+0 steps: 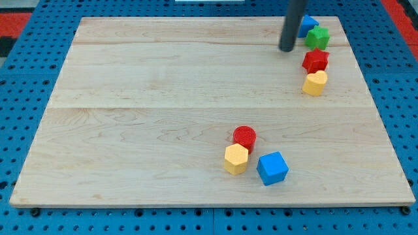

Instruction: Move the red circle and yellow hexagon to the top

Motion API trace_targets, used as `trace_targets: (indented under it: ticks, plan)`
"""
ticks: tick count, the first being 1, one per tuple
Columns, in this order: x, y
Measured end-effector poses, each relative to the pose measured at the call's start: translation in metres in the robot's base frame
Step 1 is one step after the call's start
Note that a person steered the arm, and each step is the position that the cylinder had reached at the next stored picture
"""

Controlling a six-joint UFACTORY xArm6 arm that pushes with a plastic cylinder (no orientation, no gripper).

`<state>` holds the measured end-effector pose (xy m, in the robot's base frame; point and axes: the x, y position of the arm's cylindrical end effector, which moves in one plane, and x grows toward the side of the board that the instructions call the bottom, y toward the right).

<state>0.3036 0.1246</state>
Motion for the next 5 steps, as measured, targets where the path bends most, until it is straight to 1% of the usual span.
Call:
trace_targets:
  ticks: [1,2,3,4,5]
  plan:
    - [0.047,-0.032]
    - [0.112,-0.061]
    - [0.175,-0.141]
    - [0.223,-0.194]
    - [0.272,-0.162]
